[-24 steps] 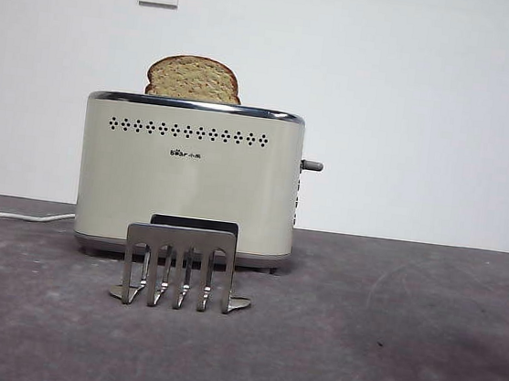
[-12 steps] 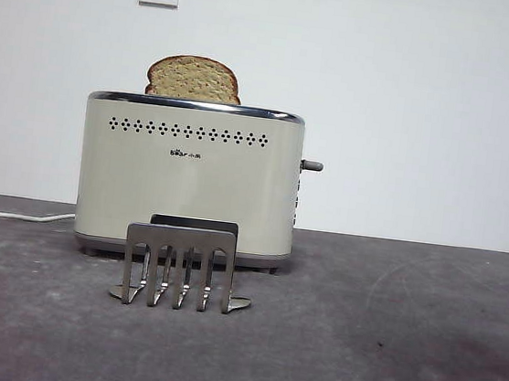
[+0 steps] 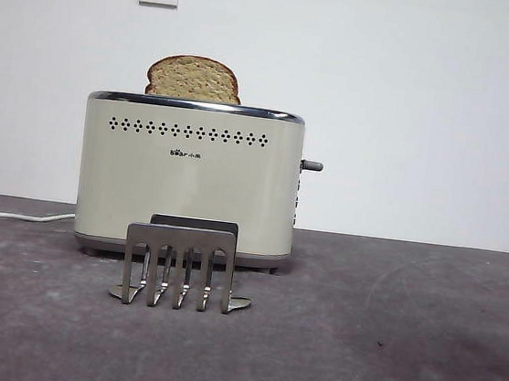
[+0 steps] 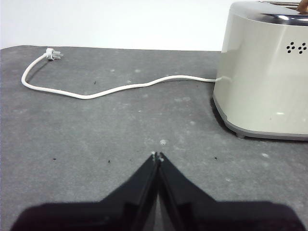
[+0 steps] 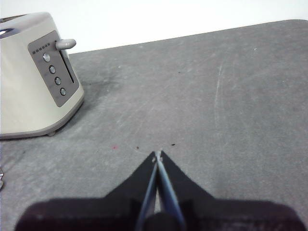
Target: Pick up a slice of bread from the rack,put the bread on the toaster,press the button
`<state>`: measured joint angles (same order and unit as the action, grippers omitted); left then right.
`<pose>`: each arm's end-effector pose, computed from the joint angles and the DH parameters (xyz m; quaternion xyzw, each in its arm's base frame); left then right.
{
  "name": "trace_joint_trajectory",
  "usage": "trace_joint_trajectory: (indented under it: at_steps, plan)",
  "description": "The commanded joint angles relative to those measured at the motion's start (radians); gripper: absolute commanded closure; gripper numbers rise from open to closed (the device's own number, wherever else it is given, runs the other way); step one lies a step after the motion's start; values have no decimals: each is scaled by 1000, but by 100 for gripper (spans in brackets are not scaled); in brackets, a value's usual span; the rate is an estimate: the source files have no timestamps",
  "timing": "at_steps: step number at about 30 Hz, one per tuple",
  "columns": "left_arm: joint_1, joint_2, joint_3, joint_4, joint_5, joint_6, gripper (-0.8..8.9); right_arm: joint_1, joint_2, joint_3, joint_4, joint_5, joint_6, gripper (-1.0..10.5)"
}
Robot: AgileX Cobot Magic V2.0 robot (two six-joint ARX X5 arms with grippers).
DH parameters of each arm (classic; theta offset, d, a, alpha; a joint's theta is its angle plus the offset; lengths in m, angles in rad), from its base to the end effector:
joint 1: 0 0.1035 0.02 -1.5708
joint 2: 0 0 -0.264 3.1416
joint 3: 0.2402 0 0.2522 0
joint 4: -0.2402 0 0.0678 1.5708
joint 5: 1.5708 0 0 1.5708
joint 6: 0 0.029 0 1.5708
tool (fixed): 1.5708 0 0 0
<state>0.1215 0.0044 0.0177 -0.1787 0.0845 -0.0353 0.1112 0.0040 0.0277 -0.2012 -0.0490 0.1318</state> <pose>0.0951 0.0091 0.1520 -0.0261 0.0818 0.0199 0.9961 0.0940 0.0119 0.1533 0.0626 0.0936 0.0737 0.9909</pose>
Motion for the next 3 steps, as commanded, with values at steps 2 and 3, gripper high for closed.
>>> trace_joint_trajectory:
  at_steps: [2,3]
  plan:
    - [3,-3,-13,0,-4,-6,817,0,-3,-13,1,3,8,946]
    - [3,-3,-13,0,-4,-6,817,0,-3,-13,1,3,9,946]
